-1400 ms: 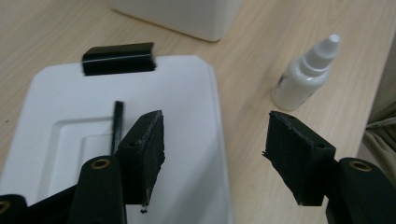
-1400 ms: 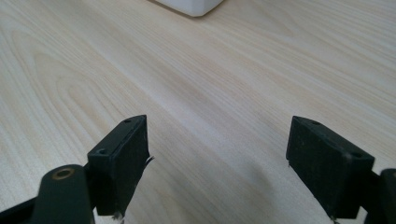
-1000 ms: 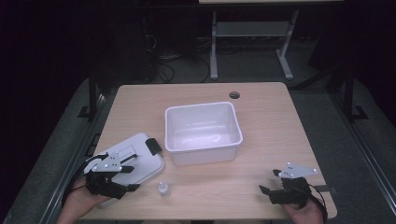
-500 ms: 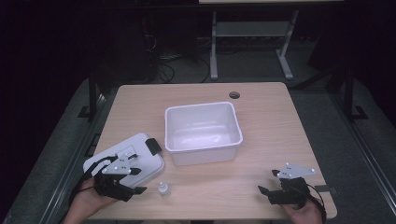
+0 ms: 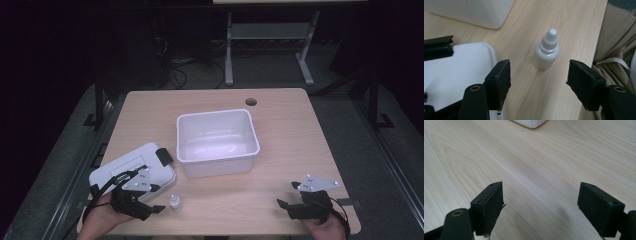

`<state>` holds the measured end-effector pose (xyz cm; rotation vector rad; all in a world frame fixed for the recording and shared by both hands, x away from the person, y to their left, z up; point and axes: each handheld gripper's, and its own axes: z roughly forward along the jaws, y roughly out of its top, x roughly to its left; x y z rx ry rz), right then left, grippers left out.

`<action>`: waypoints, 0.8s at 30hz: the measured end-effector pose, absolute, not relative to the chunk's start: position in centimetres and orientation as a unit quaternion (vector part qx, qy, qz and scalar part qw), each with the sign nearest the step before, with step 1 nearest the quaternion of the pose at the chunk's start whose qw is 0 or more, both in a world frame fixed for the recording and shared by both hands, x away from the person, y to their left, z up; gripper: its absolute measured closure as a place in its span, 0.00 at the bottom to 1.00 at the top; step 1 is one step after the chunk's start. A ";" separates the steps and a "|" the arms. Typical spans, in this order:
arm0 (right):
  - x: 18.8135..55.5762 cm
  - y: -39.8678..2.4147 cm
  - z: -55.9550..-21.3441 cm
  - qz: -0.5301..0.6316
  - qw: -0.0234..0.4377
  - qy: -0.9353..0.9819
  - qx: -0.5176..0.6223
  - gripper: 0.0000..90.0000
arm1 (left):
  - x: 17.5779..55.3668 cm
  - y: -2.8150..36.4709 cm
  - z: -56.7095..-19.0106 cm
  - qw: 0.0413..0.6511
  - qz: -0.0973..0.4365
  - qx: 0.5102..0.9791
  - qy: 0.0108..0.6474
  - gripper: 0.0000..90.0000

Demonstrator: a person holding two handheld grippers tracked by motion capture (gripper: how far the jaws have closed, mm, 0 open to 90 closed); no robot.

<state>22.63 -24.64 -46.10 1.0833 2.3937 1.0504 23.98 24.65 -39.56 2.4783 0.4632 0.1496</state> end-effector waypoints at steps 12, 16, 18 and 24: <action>22.6 -24.7 -46.0 0.367 0.156 0.834 0.380 0.23 | 24.9 22.5 -39.1 0.288 0.037 0.946 0.142 0.38; 22.6 -24.7 -46.0 0.369 0.155 0.834 0.379 0.23 | 25.0 21.9 -39.4 0.280 0.034 0.949 0.141 0.38; 22.6 -24.7 -46.0 0.369 0.155 0.835 0.379 0.23 | 25.1 21.6 -39.7 0.272 0.030 0.952 0.141 0.38; 22.5 -24.6 -45.9 0.369 0.155 0.837 0.374 0.23 | 25.1 21.2 -40.1 0.275 0.025 0.951 0.138 0.39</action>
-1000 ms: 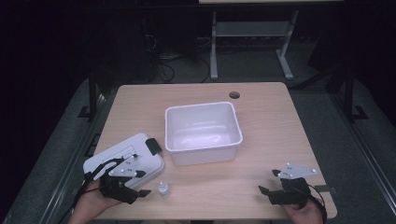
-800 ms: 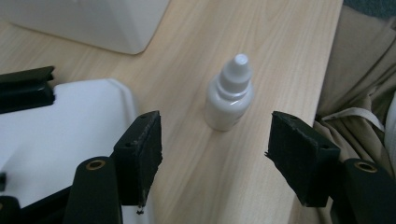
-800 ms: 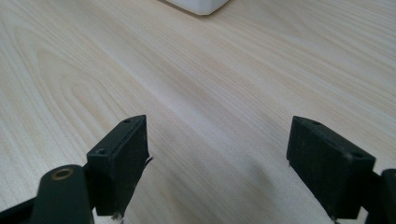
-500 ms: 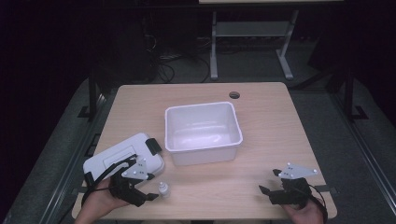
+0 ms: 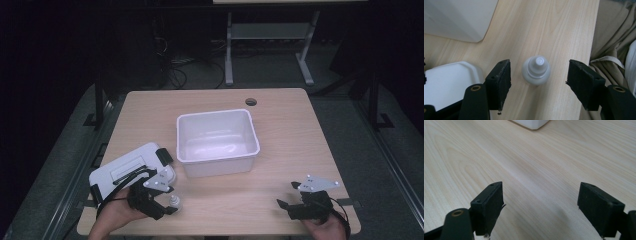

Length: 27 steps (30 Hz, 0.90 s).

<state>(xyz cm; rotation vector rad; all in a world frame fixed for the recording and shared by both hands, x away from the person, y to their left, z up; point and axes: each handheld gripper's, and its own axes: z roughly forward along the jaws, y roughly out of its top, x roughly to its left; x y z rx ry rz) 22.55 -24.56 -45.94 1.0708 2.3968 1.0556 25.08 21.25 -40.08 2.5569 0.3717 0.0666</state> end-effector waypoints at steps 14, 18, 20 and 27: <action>22.5 -24.7 -45.9 0.371 0.154 0.836 0.374 0.23 | 25.3 20.4 -41.1 0.269 0.027 0.953 0.137 0.43; 22.4 -24.7 -45.9 0.371 0.154 0.836 0.373 0.23 | 25.4 20.3 -41.2 0.267 0.027 0.954 0.136 0.46; 22.4 -24.7 -45.9 0.371 0.154 0.836 0.373 0.23 | 25.5 20.1 -41.2 0.264 0.027 0.955 0.136 0.47; 22.4 -24.7 -45.9 0.371 0.152 0.836 0.374 0.23 | 25.7 20.1 -41.6 0.256 0.026 0.956 0.139 0.49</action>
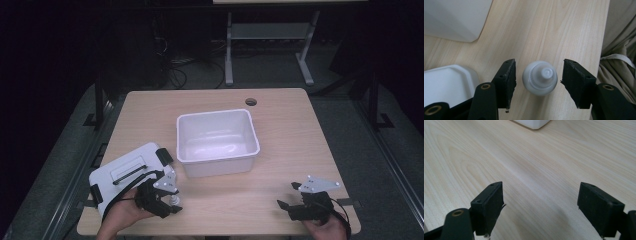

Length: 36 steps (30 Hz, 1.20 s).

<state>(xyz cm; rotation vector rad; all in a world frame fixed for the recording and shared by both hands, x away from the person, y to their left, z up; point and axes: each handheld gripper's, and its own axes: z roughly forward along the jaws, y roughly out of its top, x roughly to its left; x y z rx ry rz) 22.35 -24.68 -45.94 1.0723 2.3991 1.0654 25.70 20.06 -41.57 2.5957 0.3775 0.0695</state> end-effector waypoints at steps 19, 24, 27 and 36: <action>22.3 -24.8 -45.8 0.372 0.156 0.836 0.371 0.23 | 25.9 19.8 -42.2 0.244 0.023 0.960 0.137 0.63; 22.3 -24.8 -45.8 0.371 0.156 0.837 0.371 0.23 | 25.8 19.8 -42.2 0.242 0.024 0.961 0.132 0.66; 22.3 -24.8 -45.8 0.372 0.156 0.836 0.371 0.23 | 25.8 19.8 -42.1 0.240 0.023 0.962 0.129 0.66; 22.3 -24.8 -45.8 0.370 0.155 0.837 0.371 0.23 | 25.7 19.9 -41.9 0.244 0.023 0.961 0.128 0.66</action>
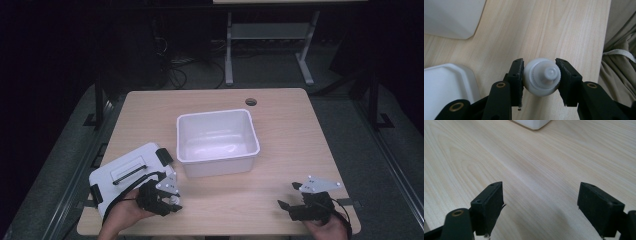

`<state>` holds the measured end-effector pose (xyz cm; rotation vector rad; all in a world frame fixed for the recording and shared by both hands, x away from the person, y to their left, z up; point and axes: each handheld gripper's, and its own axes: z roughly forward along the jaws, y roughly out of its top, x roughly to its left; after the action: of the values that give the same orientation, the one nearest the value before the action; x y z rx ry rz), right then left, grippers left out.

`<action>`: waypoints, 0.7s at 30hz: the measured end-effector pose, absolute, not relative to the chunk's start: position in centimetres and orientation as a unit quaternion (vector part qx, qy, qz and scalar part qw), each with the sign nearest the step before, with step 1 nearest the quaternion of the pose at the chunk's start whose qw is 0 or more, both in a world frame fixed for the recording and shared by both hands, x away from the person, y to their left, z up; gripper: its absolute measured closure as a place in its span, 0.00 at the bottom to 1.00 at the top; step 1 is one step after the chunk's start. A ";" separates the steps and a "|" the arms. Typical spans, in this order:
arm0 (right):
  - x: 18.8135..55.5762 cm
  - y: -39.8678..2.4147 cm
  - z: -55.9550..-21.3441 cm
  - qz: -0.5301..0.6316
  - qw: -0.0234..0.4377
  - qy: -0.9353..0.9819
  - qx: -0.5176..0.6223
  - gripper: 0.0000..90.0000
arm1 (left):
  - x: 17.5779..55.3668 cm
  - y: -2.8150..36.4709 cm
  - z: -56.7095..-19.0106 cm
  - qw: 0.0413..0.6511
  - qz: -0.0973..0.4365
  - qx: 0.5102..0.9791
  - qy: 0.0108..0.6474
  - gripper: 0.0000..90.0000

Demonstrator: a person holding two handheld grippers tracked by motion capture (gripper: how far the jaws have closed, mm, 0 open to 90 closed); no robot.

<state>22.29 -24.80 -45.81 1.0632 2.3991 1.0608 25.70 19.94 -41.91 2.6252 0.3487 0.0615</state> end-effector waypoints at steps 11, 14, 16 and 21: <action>22.2 -24.8 -45.9 0.369 0.152 0.837 0.374 0.23 | 25.6 20.2 -40.5 0.256 0.026 0.957 0.134 0.66; 22.3 -24.8 -45.9 0.369 0.151 0.838 0.373 0.23 | 25.6 19.9 -39.9 0.248 0.026 0.960 0.124 0.66; 22.3 -24.8 -45.9 0.369 0.153 0.839 0.371 0.23 | 25.6 19.8 -39.4 0.251 0.027 0.959 0.125 0.66; 22.4 -24.7 -45.8 0.372 0.152 0.838 0.369 0.23 | 25.6 19.8 -38.0 0.255 0.024 0.959 0.120 0.66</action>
<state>22.43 -24.72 -45.85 1.0575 2.4056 1.0669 25.56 19.80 -37.98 2.6045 0.3260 0.0640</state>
